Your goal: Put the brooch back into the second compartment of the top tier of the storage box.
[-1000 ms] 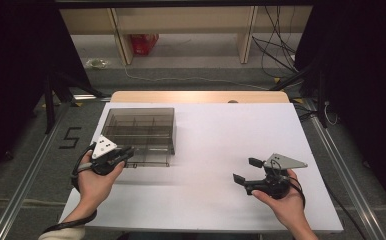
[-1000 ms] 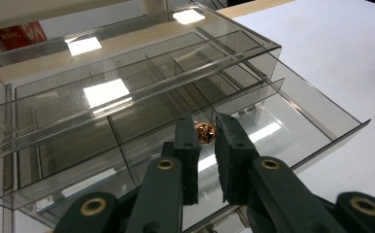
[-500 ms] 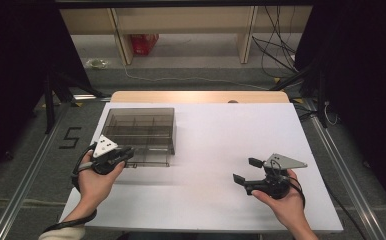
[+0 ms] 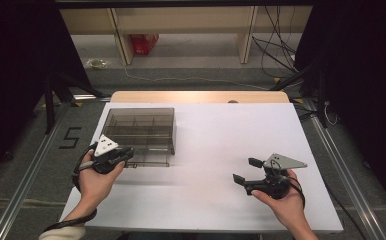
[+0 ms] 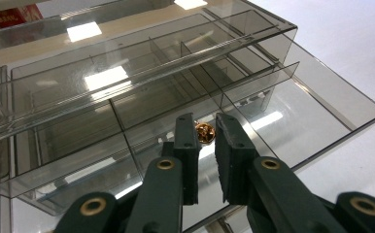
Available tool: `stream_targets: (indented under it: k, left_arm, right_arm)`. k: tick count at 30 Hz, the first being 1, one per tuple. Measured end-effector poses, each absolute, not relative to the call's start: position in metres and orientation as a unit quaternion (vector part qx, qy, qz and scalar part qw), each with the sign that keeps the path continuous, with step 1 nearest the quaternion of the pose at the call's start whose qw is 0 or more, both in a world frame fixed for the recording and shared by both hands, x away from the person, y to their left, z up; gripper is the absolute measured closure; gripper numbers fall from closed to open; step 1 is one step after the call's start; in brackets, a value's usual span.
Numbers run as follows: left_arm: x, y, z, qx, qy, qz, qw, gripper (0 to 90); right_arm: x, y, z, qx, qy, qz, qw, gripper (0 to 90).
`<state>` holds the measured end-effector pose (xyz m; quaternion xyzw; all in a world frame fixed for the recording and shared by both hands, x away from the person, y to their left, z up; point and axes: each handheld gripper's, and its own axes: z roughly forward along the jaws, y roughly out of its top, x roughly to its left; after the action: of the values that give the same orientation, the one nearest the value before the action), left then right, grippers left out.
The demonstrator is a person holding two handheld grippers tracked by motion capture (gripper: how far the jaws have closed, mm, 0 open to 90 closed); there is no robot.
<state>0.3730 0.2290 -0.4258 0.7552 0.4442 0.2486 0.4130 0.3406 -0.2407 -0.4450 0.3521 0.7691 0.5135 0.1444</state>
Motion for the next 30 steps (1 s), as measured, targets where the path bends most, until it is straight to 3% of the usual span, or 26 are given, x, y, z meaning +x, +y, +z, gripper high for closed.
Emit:
stream_targets:
  k: [30]
  left_arm:
    - [0.3823, 0.227, -0.4322, 0.765, 0.453, 0.238, 0.39, 79.6]
  right_arm:
    - [0.341, -0.2402, -0.4453, 0.35, 0.77, 0.513, 0.145, 16.0]
